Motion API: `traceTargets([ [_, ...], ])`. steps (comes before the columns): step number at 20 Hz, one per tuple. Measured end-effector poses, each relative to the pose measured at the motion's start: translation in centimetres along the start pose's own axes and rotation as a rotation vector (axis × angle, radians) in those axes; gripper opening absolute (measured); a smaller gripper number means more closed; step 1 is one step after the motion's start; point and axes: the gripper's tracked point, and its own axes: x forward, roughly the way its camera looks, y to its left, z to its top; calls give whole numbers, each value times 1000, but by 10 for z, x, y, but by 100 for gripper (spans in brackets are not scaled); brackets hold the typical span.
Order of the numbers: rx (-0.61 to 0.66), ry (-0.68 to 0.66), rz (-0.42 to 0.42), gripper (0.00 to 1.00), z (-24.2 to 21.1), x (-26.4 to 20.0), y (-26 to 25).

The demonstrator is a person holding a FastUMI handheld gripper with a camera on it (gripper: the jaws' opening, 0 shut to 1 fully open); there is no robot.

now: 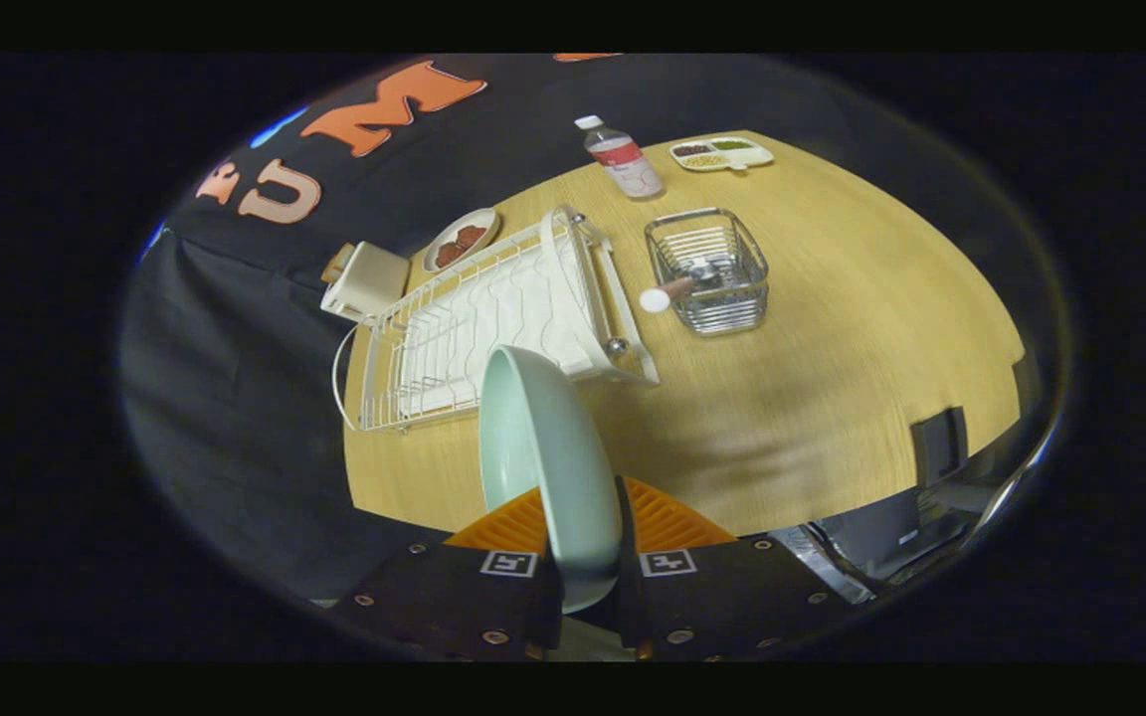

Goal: Take the plate from the dish rack, then take the spoon from the basket and place it into the plate.

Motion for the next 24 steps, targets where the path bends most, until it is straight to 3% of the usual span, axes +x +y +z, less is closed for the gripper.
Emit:
traceTargets([
  [10,25,5,138,23,-25,49,-19],
  [20,102,-8,267,24,-43,102,6],
  [24,91,-26,242,28,-43,111,5],
])
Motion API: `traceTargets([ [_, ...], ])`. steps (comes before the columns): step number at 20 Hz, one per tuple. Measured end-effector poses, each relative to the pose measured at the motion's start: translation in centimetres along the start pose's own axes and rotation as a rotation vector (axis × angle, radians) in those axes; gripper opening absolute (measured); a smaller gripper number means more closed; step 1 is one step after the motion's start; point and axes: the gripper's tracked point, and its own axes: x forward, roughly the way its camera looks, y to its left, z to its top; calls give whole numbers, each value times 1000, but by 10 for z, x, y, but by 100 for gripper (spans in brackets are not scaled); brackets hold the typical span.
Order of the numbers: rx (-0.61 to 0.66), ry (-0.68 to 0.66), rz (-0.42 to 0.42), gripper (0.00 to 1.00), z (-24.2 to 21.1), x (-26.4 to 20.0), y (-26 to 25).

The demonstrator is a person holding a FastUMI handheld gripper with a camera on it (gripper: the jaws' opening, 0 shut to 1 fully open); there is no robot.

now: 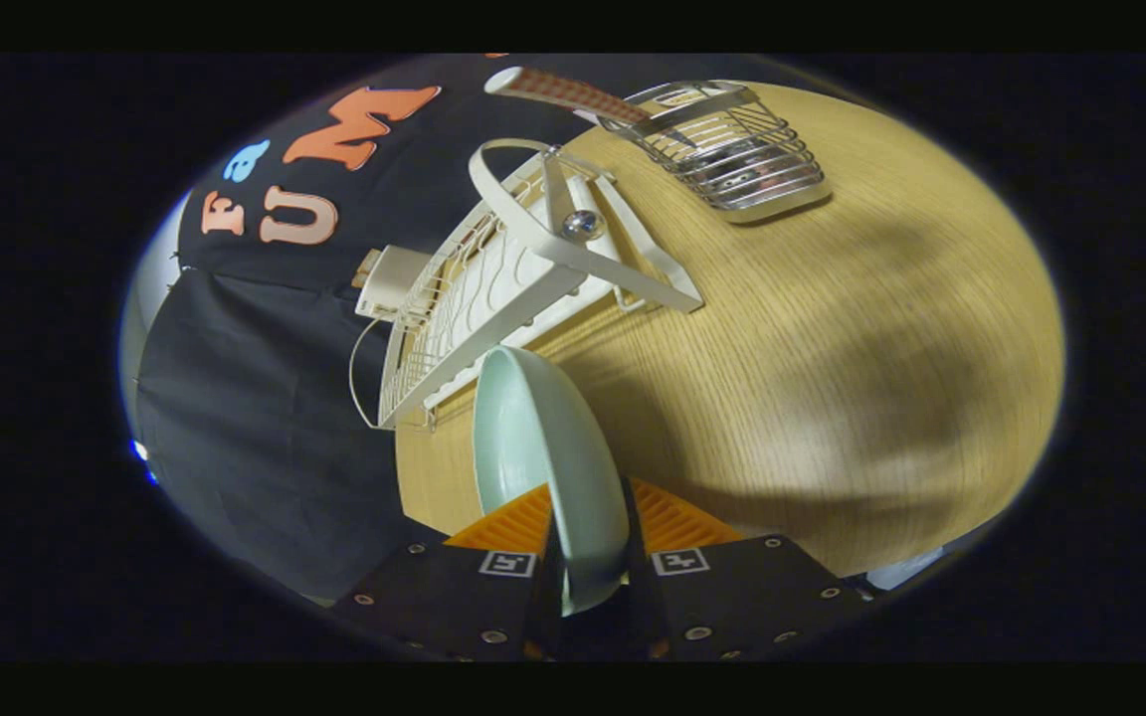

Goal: Take the plate from the dish rack, then take the spoon from the basket and place it into the plate.

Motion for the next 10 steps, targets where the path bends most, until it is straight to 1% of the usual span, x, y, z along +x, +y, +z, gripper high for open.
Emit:
traceTargets([
  [2,-38,-38,-65,34,12,-3,-12],
  [3,-53,-64,-82,37,19,-6,-13],
  [4,-66,-98,-105,46,29,-10,-16],
  [5,-84,-128,-121,51,39,-17,-17],
  [6,-105,-169,-137,61,51,-25,-17],
  [7,-133,-218,-154,65,66,-35,-16],
  [9,-216,-381,-188,74,104,-52,-10],
  [10,-250,-449,-210,74,121,-63,-7],
])
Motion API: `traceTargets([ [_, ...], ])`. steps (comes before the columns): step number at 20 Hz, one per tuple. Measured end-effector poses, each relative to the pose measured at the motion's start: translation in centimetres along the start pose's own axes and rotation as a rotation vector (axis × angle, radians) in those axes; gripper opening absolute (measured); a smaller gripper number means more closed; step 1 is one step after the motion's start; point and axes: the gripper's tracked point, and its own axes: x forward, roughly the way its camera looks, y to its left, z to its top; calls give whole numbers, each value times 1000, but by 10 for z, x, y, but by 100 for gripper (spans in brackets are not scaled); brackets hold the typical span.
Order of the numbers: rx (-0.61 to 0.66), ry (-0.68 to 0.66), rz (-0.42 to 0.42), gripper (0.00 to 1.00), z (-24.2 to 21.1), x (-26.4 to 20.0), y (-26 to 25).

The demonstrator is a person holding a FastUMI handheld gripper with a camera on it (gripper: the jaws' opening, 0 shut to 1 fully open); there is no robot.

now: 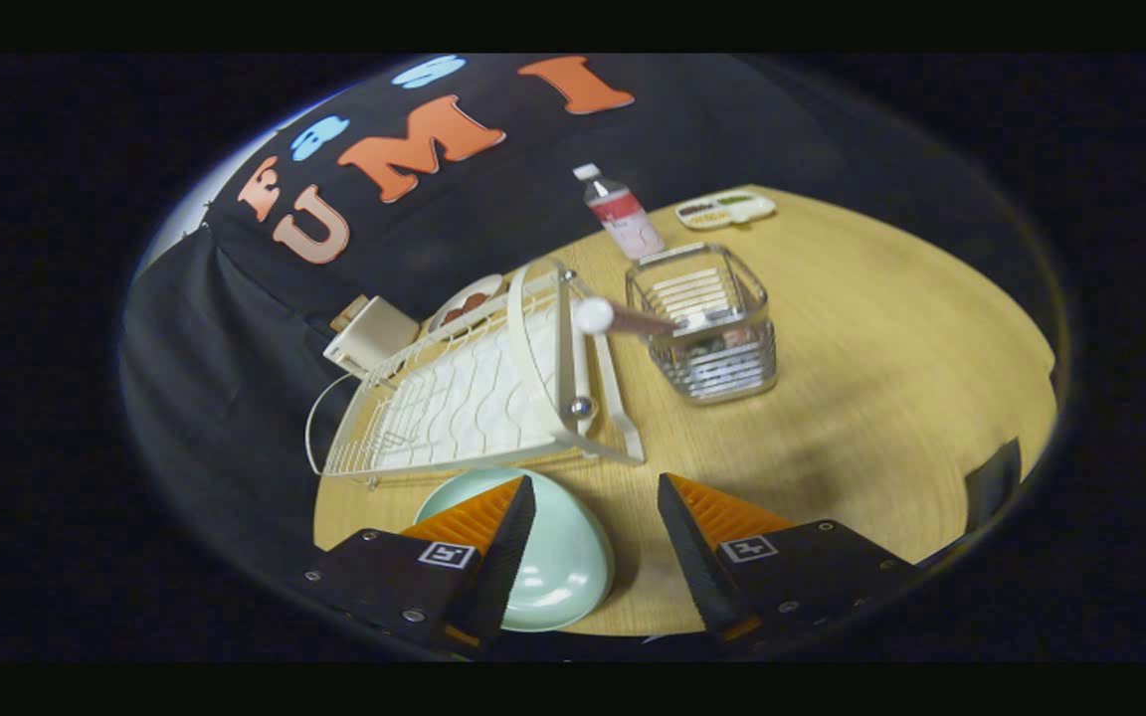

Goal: Take the plate from the dish rack, then take the spoon from the basket and place it into the plate.

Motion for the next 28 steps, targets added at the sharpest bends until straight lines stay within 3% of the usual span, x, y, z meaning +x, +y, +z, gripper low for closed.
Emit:
traceTargets([
  [3,-123,-171,-114,74,44,-6,-13],
  [5,-189,-284,-136,75,70,-10,-10],
  [9,-275,-298,-179,73,73,2,-16],
  [11,-298,-279,-189,65,70,9,-21],
  [12,-312,-291,-199,56,73,8,-23],
  [15,-320,-306,-214,41,80,9,-26],
  [16,-316,-311,-218,30,82,7,-26],
  [18,-321,-307,-234,20,84,7,-32],
  [28,-336,-330,-270,10,127,-25,-30],
])
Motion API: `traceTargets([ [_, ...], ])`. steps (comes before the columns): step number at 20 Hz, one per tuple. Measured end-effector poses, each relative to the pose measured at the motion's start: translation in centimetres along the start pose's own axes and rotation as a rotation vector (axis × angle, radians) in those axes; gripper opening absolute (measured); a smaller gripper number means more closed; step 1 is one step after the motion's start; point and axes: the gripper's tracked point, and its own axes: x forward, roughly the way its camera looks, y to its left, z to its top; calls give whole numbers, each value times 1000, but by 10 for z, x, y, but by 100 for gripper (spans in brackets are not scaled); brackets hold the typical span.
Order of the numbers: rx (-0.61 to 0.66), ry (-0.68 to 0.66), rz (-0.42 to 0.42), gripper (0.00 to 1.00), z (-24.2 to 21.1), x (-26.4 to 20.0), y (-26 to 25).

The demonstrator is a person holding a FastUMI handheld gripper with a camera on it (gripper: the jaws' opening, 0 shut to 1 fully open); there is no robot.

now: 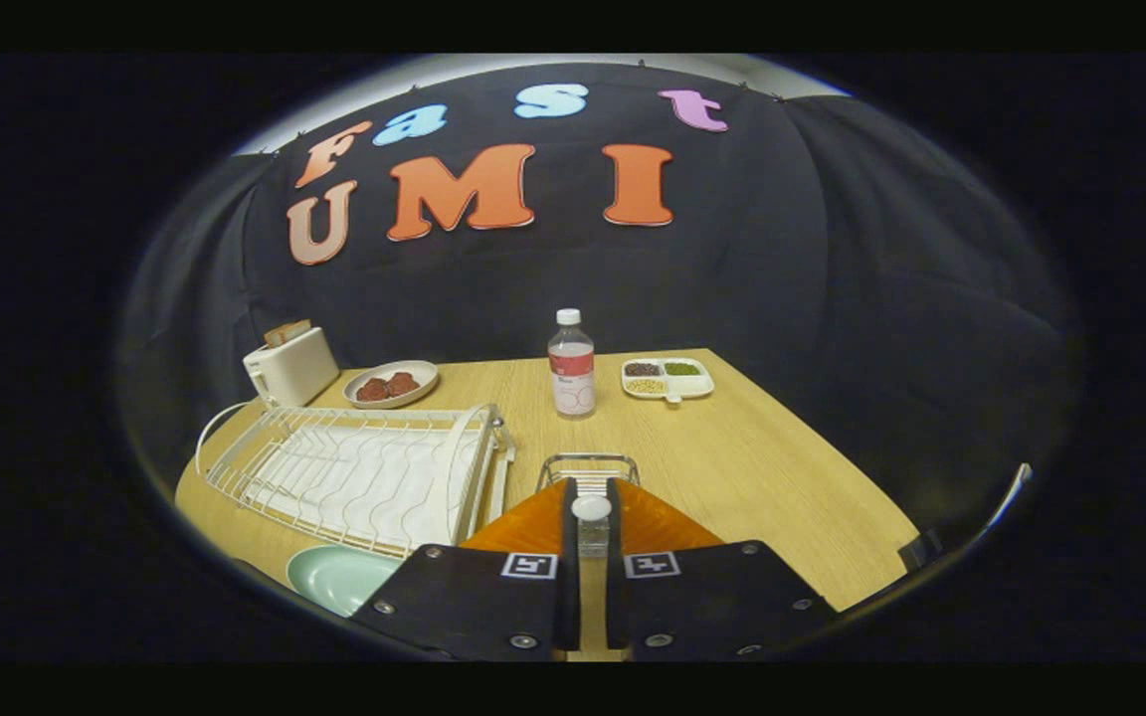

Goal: Take the plate from the dish rack, then take the spoon from the basket and place it into the plate.

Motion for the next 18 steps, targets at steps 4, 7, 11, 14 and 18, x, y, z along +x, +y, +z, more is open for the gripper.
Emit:
traceTargets([
  [4,-23,-31,2,10,26,-18,-2],
  [7,-20,-52,23,10,41,-39,1],
  [11,-39,-91,72,10,62,-70,11],
  [14,-54,-99,127,10,66,-92,27],
  [18,-67,-82,241,10,55,-116,60],
])
